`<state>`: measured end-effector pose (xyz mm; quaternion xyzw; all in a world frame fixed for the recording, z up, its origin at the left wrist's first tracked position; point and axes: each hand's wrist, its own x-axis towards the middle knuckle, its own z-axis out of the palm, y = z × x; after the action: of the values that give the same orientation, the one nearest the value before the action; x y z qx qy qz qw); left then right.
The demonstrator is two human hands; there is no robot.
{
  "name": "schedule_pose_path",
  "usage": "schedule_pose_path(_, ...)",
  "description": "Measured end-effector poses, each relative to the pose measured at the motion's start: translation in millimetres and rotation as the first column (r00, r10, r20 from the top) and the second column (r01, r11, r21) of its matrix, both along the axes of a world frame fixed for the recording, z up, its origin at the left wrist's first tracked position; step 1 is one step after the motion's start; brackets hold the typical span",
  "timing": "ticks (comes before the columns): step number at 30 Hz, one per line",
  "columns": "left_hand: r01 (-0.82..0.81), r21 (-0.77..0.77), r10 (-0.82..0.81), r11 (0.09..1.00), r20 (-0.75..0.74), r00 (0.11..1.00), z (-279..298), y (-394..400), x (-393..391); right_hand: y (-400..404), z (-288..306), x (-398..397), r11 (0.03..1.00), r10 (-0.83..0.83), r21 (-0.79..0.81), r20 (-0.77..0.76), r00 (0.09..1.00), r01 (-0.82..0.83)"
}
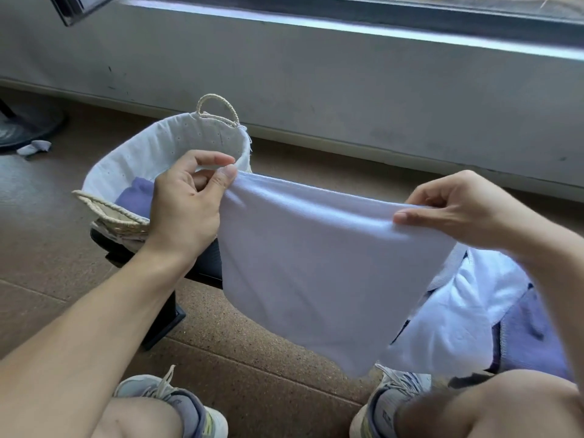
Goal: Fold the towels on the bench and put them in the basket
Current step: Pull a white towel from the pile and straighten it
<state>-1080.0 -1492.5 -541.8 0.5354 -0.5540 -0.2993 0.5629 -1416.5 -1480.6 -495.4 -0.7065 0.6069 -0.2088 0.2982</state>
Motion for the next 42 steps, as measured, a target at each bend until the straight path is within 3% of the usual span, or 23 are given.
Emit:
schedule_pose_path(5, 0.153, 0.199, -0.178, 0.968, 0.111, 0.978, -15.6, -9.4, 5.5, -6.7, -19.6, -6.9, 0.988, -0.124, -0.087, 0.030, 0.992, 0.127)
schedule_pose_path(9, 0.098, 0.154, -0.119, 0.983, 0.139, 0.983, -17.3, -14.3, 3.6, -10.0, -20.0, -5.7, 0.978, -0.161, -0.126, 0.060, 0.985, 0.168)
schedule_pose_path(13, 0.058, 0.096, -0.074, 0.994, 0.162, 0.984, -4.6, -16.0, 6.0, -9.4, -15.7, -16.0, 0.995, -0.102, -0.012, 0.088, 0.991, 0.104)
schedule_pose_path(15, 0.093, 0.165, -0.144, 0.982, 0.330, 0.933, 1.2, -14.9, 11.8, -10.1, -17.0, -18.6, 0.994, -0.110, -0.009, 0.047, 0.993, 0.111)
schedule_pose_path(17, 0.090, 0.277, -0.230, 0.957, 0.528, 0.818, 1.8, -12.2, 17.1, -11.6, -20.3, -19.5, 0.986, -0.156, -0.058, -0.008, 0.988, 0.156)
schedule_pose_path(19, 0.087, 0.336, -0.285, 0.938, 0.601, 0.746, 3.0, -9.5, 17.1, -11.2, -19.7, -18.5, 0.980, -0.185, -0.081, -0.037, 0.982, 0.182)
schedule_pose_path(21, 0.158, 0.426, -0.369, 0.891, 0.475, 0.799, 9.1, -4.7, 14.7, -6.6, -13.3, -17.0, 0.995, -0.101, -0.017, 0.051, 0.994, 0.102)
schedule_pose_path(22, 0.267, 0.500, -0.449, 0.824, 0.287, 0.846, 15.5, -1.1, 15.4, -2.4, -8.5, -16.6, 0.999, -0.019, 0.038, 0.149, 0.989, 0.014)
schedule_pose_path(23, 0.429, 0.553, -0.540, 0.714, 0.045, 0.840, 22.8, 2.7, 19.3, 2.3, -4.2, -17.4, 0.990, 0.067, 0.100, 0.254, 0.965, -0.095)
schedule_pose_path(24, 0.613, 0.548, -0.619, 0.569, -0.205, 0.758, 30.5, 6.5, 26.5, 7.4, 0.6, -17.6, 0.958, 0.146, 0.181, 0.356, 0.923, -0.221)
schedule_pose_path(25, 0.769, 0.483, -0.676, 0.419, -0.399, 0.619, 37.9, 10.3, 33.9, 12.1, 5.0, -17.9, 0.900, 0.212, 0.256, 0.453, 0.866, -0.354)
schedule_pose_path(26, 0.873, 0.389, -0.706, 0.292, -0.528, 0.472, 43.6, 13.0, 40.0, 15.8, 8.3, -17.9, 0.839, 0.256, 0.291, 0.533, 0.806, -0.459)
schedule_pose_path(27, 0.924, 0.313, -0.717, 0.221, -0.591, 0.371, 46.9, 14.4, 43.0, 17.8, 9.7, -18.6, 0.803, 0.282, 0.282, 0.596, 0.752, -0.526)
schedule_pose_path(28, 0.925, 0.298, -0.713, 0.236, -0.593, 0.374, 48.8, 15.6, 41.4, 19.6, 10.3, -18.2, 0.801, 0.287, 0.248, 0.640, 0.713, -0.546)
schedule_pose_path(30, 0.815, 0.387, -0.638, 0.432, -0.507, 0.579, 44.6, 15.4, 30.4, 17.7, 8.2, -15.8, 0.878, 0.192, 0.205, 0.677, 0.711, -0.432)
schedule_pose_path(32, 0.604, 0.468, -0.467, 0.645, -0.385, 0.796, 35.1, 11.2, 15.3, 11.1, 1.8, -10.2, 0.967, 0.064, 0.158, 0.611, 0.789, -0.201)
schedule_pose_path(34, 0.320, 0.442, -0.296, 0.838, -0.124, 0.947, 17.2, 0.9, 8.4, 2.0, -11.3, -8.3, 0.997, -0.071, 0.029, 0.418, 0.906, 0.065)
schedule_pose_path(35, 0.172, 0.390, -0.220, 0.905, 0.081, 0.972, 8.5, -4.9, 8.2, -3.1, -18.1, -8.5, 0.984, -0.153, -0.043, 0.314, 0.937, 0.175)
schedule_pose_path(37, 0.004, 0.290, -0.123, 0.957, 0.395, 0.911, -3.7, -14.3, 9.0, -12.0, -25.3, -9.4, 0.952, -0.252, -0.121, 0.215, 0.943, 0.282)
schedule_pose_path(38, -0.012, 0.291, -0.115, 0.957, 0.415, 0.903, -7.0, -17.0, 7.7, -14.2, -26.5, -8.3, 0.947, -0.263, -0.135, 0.194, 0.945, 0.291)
schedule_pose_path(42, 0.045, 0.392, -0.128, 0.919, 0.188, 0.974, -7.6, -20.3, -5.2, -20.1, -28.4, -4.5, 0.931, -0.290, -0.188, 0.135, 0.947, 0.312)
